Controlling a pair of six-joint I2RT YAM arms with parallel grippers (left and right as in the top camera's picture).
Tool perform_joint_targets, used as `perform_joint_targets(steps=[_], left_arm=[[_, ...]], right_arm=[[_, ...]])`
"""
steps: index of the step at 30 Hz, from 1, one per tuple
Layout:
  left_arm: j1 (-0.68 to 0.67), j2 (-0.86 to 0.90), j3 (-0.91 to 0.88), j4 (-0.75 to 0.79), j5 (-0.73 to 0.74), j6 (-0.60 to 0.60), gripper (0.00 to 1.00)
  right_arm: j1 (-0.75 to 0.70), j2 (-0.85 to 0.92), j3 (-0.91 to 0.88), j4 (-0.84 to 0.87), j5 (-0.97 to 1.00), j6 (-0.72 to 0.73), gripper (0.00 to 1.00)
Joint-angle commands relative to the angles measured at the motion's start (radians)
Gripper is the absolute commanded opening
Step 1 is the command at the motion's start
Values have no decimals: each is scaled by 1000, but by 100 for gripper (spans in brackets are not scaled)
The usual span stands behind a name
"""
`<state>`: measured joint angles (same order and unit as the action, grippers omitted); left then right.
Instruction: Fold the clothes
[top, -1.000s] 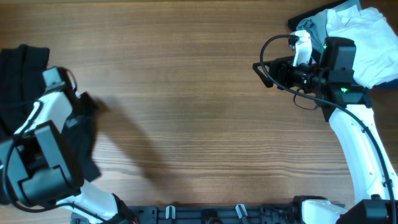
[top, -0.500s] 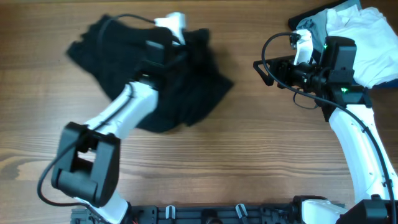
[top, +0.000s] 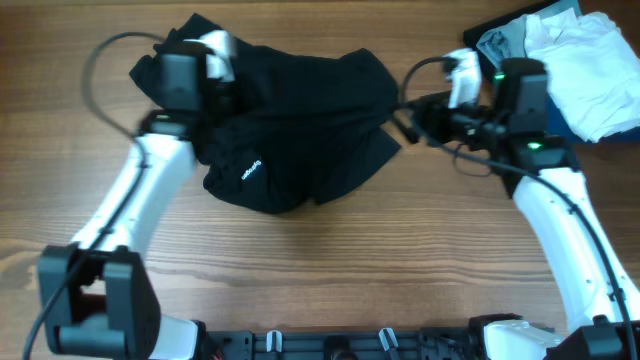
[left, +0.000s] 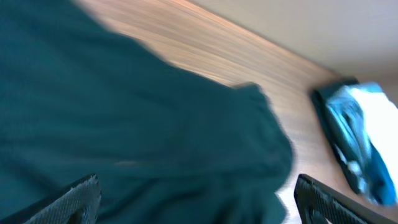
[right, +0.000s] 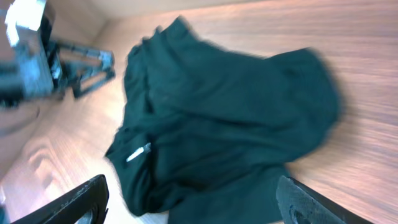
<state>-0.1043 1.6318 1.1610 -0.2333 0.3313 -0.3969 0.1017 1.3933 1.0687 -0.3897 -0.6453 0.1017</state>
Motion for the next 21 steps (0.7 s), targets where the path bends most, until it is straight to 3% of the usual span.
perform_joint_targets(steps=[1,7,17,21], left_arm=[[190,-17,5,-72,82,92,100],[345,-17,5,-125,35,172,99],[367,-16,5,-176,-38,182,100],[367,-16,4,-191,-47,182,100]], right_arm=[[120,29,19,-65,233,2,84],[203,197,19,-162,313,-3,79],[212,470,19,51,456,-79,79],[212,546,19,101,562,-72,72]])
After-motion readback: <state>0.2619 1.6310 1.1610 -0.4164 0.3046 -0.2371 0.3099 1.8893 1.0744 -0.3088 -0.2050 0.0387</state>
